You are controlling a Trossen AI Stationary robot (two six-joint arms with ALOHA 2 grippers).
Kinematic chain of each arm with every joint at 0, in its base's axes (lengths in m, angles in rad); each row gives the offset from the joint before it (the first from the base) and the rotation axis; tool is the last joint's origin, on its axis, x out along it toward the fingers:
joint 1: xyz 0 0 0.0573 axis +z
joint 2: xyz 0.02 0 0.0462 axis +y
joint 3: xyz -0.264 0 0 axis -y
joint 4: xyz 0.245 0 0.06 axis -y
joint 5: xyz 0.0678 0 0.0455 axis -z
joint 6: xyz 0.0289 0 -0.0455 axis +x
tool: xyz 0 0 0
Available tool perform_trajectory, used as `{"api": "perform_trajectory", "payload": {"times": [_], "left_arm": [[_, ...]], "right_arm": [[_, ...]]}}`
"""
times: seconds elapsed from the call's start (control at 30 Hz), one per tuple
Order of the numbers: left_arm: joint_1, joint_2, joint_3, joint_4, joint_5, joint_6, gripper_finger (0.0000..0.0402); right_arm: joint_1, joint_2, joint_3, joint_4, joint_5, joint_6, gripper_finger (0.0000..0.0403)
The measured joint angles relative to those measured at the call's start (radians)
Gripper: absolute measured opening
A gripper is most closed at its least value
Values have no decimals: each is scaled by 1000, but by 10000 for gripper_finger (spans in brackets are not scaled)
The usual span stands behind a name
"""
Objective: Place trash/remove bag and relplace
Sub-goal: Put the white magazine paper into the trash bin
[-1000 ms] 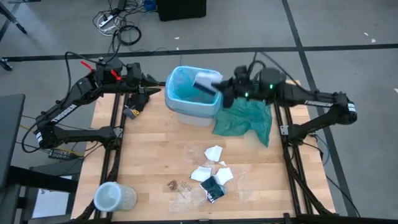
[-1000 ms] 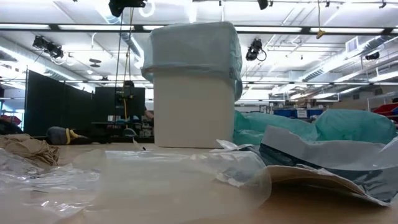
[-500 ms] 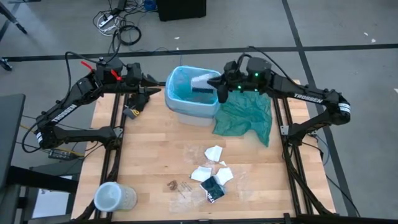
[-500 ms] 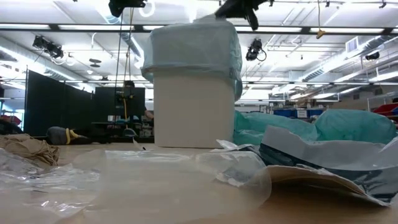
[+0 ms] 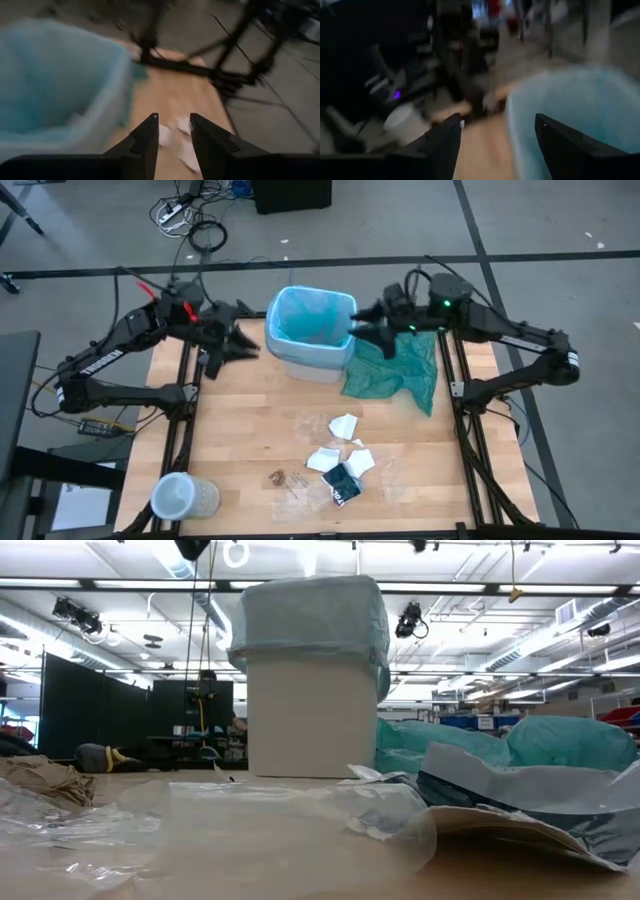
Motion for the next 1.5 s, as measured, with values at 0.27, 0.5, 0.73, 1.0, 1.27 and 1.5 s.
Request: {"api": "perform_trajectory", "payload": {"times": [0.27,0.5,0.73,1.0,1.27,1.5], "left_arm": [[-240,1,0,-53,-70,-86,120],[-363,2,-3,-29,-201,-181,120],[-407,-45,-228,363,-196,-369,120],[-414,-105,-612,944,-169,-711,120],[-424,-110,-774,1232,-184,-860,120],[-424,-110,-777,1241,-188,-860,120]], "right_arm": [[330,-15,-2,-667,165,226,210],[576,12,-245,-530,446,564,215],[664,39,-665,74,653,1073,212],[694,204,-799,377,692,1286,212],[688,397,-698,437,689,1298,212],[688,517,-651,509,682,1338,212]]}}
